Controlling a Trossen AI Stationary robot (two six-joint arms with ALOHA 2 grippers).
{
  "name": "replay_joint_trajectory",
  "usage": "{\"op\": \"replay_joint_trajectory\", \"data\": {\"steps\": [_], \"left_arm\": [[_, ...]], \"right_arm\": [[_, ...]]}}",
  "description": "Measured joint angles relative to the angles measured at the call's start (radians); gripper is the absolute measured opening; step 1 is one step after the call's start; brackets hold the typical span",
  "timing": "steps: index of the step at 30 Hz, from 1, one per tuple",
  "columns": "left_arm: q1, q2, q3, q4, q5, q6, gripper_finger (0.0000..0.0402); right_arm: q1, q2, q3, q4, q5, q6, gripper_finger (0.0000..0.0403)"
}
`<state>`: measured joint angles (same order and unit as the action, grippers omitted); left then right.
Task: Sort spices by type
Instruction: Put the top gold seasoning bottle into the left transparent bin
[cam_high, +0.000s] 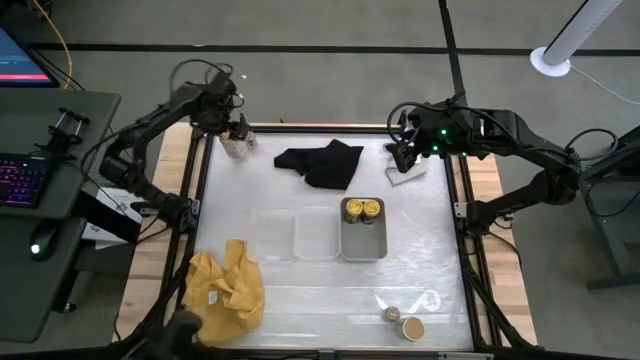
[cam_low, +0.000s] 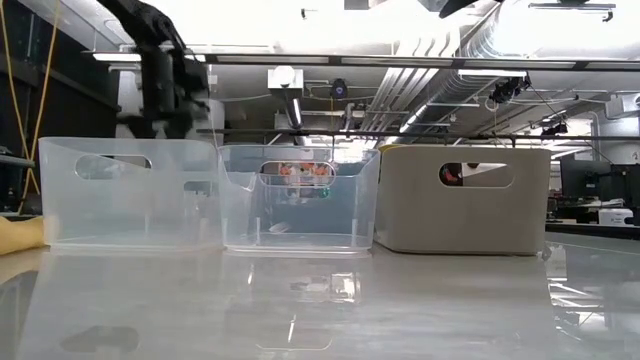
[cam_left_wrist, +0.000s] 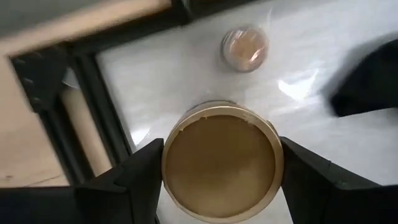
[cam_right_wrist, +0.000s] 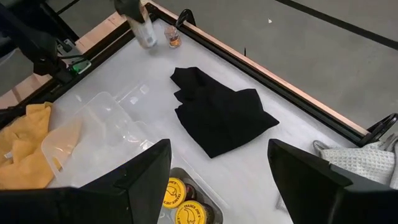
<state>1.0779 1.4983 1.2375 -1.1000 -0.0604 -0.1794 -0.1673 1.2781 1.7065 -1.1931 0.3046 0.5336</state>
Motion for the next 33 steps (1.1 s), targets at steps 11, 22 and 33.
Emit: {"op": "replay_joint_trajectory", "data": {"steps": [11,22,33], "left_arm": [[-0.232,-0.379,0.080,-0.062,0.285,-0.019,0.0235],[-0.914,-0.422,0.080,-0.126,0.185,-0.079,0.0235],[-1.109,-0.141,0.045,-0.147,-0.043,0.100,0.0235]], "right_arm": [[0.000,0.000,0.000,0.000,-0.012,-0.038,0.0264],[0.000,0.000,0.000,0.000,-0.039,-0.068,0.0264],[0.000,0.000,0.000,0.000,-0.039,-0.068,0.0264]]}}
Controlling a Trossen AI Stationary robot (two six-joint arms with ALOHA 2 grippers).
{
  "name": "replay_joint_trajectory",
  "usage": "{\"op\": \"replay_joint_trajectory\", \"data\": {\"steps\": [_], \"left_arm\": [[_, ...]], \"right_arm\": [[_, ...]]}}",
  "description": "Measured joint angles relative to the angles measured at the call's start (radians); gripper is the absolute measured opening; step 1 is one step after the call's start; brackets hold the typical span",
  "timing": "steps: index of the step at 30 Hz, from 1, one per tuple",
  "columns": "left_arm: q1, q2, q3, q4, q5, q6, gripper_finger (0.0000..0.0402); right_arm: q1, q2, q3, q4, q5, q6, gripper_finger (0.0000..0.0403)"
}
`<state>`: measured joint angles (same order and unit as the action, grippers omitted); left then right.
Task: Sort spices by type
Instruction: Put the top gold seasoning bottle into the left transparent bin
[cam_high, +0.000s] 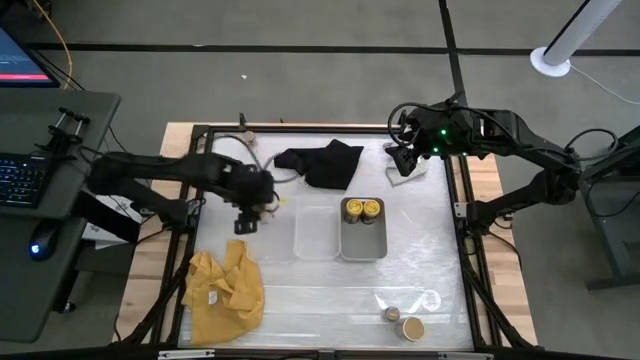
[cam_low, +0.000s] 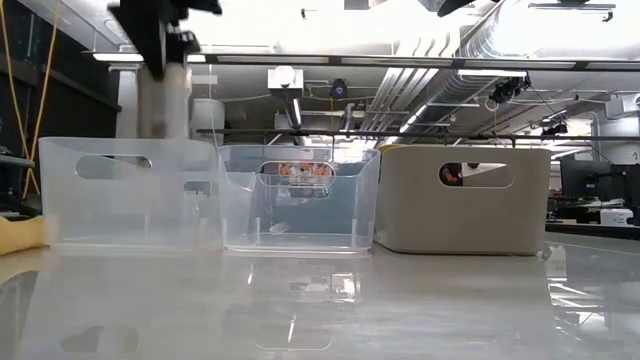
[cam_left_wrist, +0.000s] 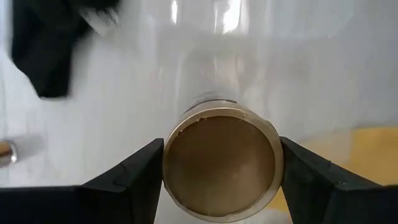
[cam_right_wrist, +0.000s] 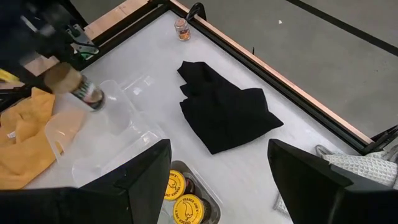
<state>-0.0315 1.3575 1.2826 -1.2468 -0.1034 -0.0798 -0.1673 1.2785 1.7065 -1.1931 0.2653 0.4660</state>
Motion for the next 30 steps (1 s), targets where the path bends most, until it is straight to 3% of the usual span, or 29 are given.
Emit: {"op": "replay_joint_trajectory", "data": {"steps": [7,16,30], "left_arm": [[0.000,0.103,-0.083,0.063,-0.024,0.047,0.0239],[0.006,0.117,-0.159,0.139,-0.056,0.045,0.0245],[0.007,0.115,-0.142,0.112,-0.066,0.065,0.0317]], "right_arm": [[0.000,0.000,0.000,-0.007,0.000,0.000,0.0264],[0.000,0.000,0.000,-0.022,0.000,0.004,0.0264],[0.000,0.000,0.000,-0.022,0.000,0.008,0.0264]]}}
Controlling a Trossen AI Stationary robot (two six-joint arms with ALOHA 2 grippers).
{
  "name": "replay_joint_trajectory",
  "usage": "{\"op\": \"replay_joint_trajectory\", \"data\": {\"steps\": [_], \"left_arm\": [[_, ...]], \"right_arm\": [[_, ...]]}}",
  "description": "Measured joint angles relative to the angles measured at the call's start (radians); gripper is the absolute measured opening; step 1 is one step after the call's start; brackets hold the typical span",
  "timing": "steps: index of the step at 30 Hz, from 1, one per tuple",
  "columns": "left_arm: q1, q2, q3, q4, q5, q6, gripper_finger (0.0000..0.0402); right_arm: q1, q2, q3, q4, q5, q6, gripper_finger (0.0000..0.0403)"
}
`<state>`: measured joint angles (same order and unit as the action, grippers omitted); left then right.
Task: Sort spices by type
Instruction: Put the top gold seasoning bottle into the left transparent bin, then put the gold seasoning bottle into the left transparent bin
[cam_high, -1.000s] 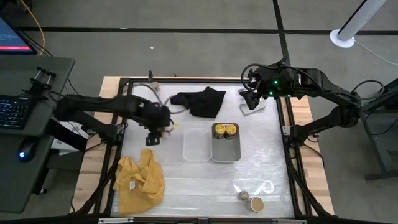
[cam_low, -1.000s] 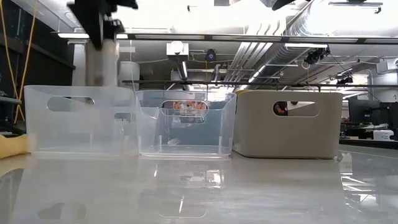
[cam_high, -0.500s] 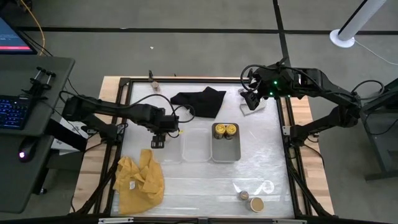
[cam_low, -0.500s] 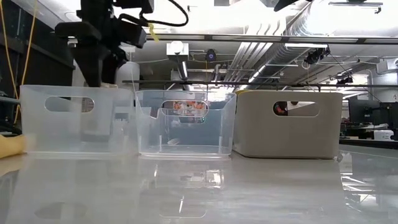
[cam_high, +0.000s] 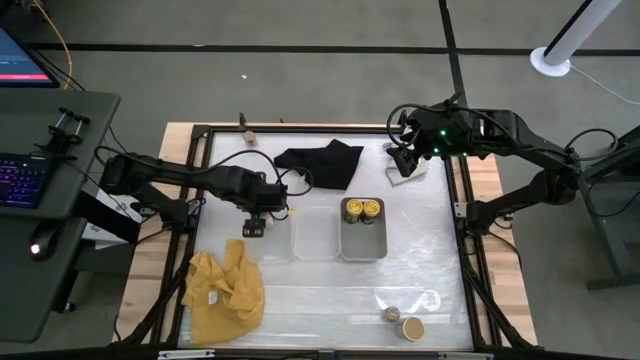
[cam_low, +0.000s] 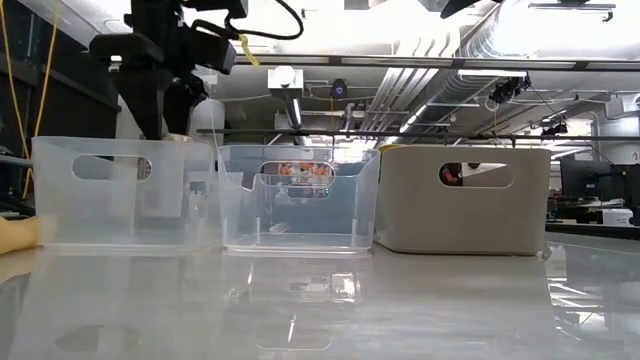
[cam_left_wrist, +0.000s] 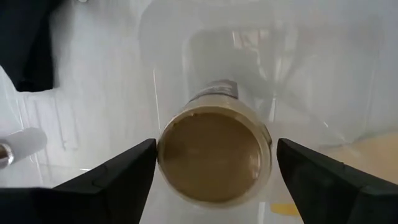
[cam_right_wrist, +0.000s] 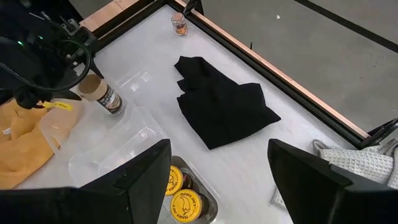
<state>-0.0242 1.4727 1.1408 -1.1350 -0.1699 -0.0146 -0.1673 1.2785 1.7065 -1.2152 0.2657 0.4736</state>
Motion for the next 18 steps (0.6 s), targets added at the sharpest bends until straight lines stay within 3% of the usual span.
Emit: {"op": "replay_joint_trajectory", "data": {"steps": [8,12,15,18], "left_arm": [[0.021,0.000,0.112,-0.109,-0.056,0.070,0.0319],[0.052,-0.015,0.176,-0.151,-0.054,0.012,0.0319],[0.071,-0.068,0.187,-0.047,0.022,-0.091,0.0319],[0.076,-0.142,0.151,0.179,0.070,-0.177,0.0319]], "right_arm": [[0.000,0.000,0.000,0.000,0.000,-0.003,0.0264],[0.016,0.001,-0.002,0.000,-0.035,-0.027,0.0263],[0.089,0.004,-0.044,-0.014,-0.096,-0.001,0.0255],[0.224,0.005,-0.145,-0.025,-0.144,0.105,0.0228]]}}
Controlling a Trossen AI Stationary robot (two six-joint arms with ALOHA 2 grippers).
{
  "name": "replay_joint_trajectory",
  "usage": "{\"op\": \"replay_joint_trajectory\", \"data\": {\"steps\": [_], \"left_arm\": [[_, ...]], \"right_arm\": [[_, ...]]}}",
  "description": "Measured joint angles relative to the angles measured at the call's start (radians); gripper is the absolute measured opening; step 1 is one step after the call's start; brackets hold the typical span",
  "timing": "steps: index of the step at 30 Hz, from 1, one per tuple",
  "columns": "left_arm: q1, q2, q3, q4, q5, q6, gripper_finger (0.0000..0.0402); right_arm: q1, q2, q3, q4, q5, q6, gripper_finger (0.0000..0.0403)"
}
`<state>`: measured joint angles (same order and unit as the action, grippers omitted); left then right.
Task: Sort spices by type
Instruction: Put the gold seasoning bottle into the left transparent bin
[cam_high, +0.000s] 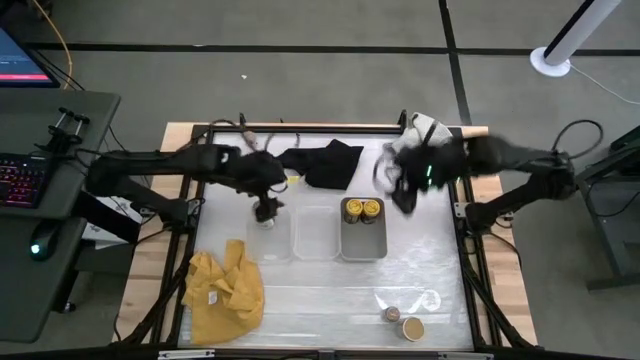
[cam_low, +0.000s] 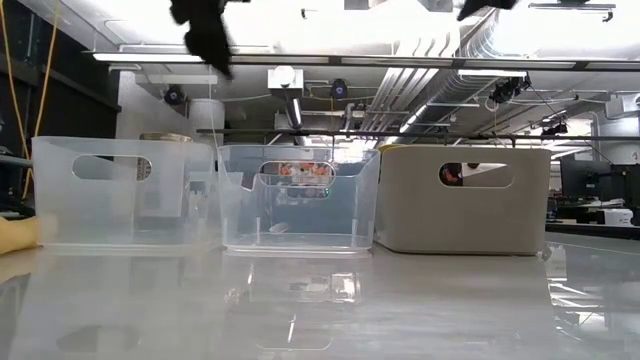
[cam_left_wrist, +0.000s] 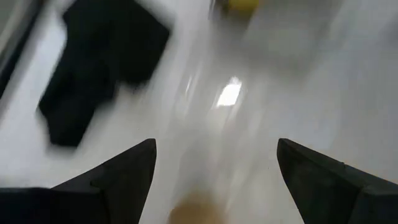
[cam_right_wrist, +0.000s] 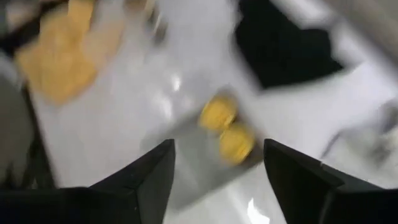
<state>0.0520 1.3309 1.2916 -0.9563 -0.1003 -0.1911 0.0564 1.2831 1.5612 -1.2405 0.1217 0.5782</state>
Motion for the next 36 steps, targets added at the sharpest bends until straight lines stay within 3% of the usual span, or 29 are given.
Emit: {"op": "replay_joint_trajectory", "data": {"steps": [5,8,10,16,21,25,36], "left_arm": [[-0.001,-0.099,-0.074,0.344,0.007,-0.084,0.0320],[0.000,-0.120,-0.082,0.429,0.002,-0.093,0.0320],[0.000,-0.126,-0.082,0.453,-0.008,-0.082,0.0320],[0.000,-0.118,-0.082,0.469,-0.069,0.006,0.0320],[0.008,-0.118,-0.082,0.471,-0.115,0.030,0.0320],[0.021,-0.118,-0.082,0.465,-0.116,0.029,0.0320],[0.025,-0.118,-0.082,0.453,-0.116,0.028,0.0320]], "right_arm": [[0.302,0.001,-0.243,0.072,-0.095,0.304,0.0130],[0.472,0.002,-0.357,0.212,-0.198,0.509,0.0044],[0.567,0.002,-0.400,0.338,-0.209,0.636,0.0013],[0.729,0.068,-0.416,0.524,-0.213,0.803,0.0003],[0.743,0.194,-0.417,0.578,-0.355,0.783,0.0002],[0.743,0.246,-0.417,0.656,-0.370,0.769,0.0001],[0.742,0.282,-0.415,0.534,-0.397,0.726,0.0000]]}}
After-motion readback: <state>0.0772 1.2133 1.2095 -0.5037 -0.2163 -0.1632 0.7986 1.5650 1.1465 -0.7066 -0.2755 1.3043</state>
